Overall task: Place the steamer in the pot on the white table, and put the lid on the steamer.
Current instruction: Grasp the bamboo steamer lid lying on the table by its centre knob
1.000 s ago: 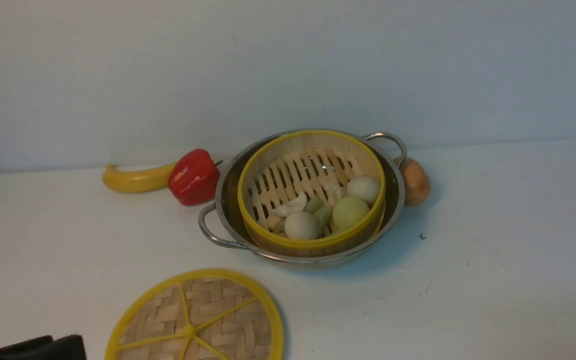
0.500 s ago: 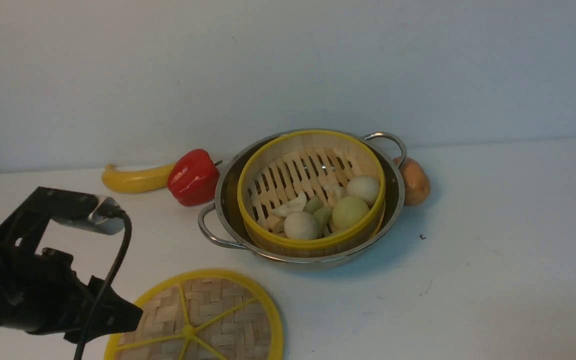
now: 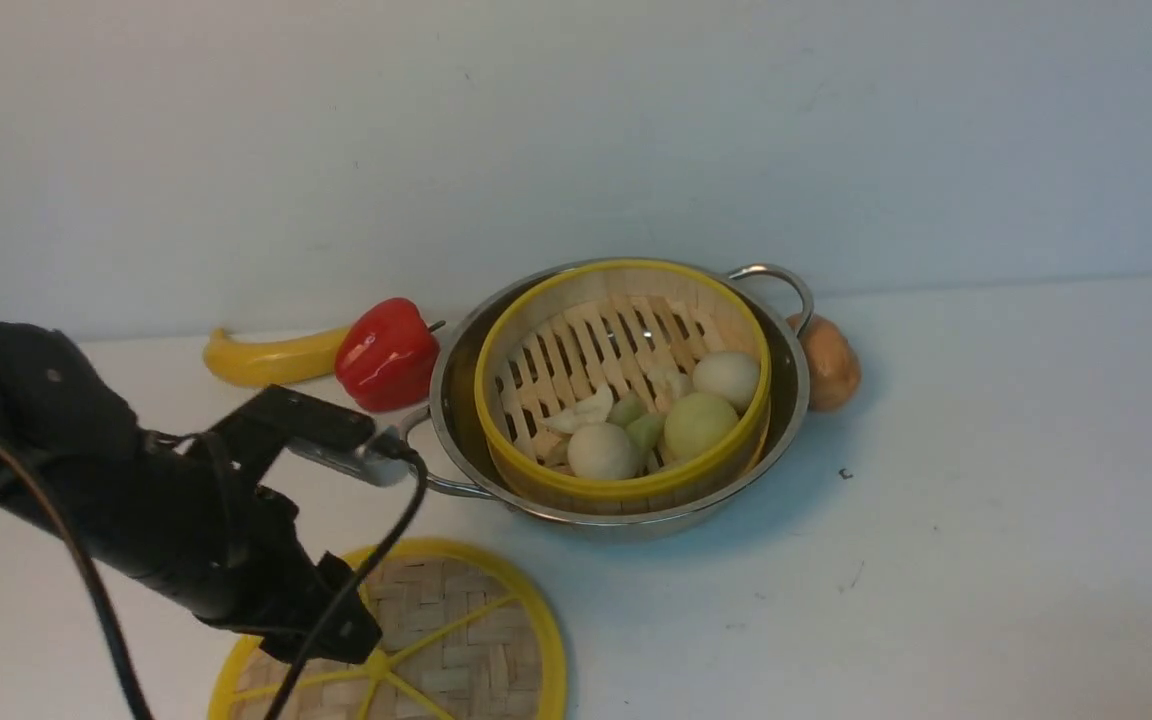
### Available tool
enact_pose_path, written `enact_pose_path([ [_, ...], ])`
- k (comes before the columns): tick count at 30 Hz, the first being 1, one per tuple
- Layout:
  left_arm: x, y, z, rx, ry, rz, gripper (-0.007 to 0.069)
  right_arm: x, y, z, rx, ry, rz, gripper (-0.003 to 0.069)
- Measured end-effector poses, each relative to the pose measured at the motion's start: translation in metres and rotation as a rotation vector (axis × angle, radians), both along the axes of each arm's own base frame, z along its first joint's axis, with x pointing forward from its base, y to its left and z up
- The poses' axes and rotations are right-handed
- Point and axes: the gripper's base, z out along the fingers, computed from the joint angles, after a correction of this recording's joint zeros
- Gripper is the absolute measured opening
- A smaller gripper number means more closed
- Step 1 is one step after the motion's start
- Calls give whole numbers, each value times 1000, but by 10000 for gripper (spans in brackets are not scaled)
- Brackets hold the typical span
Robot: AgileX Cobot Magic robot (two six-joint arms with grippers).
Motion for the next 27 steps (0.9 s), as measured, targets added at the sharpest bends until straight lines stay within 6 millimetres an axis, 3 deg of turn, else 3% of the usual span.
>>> enact_pose_path([
  [7,4,-18,-15,34,16,-2,395,0,0,0,0,0,0,242],
  [19,8,-21,-32,39,70,24,386,0,0,0,0,0,0,242],
  [24,10,-21,-33,35,77,35,297,0,0,0,0,0,0,242],
  [27,9,-23,-31,21,99,46,148,0,0,0,0,0,0,242],
])
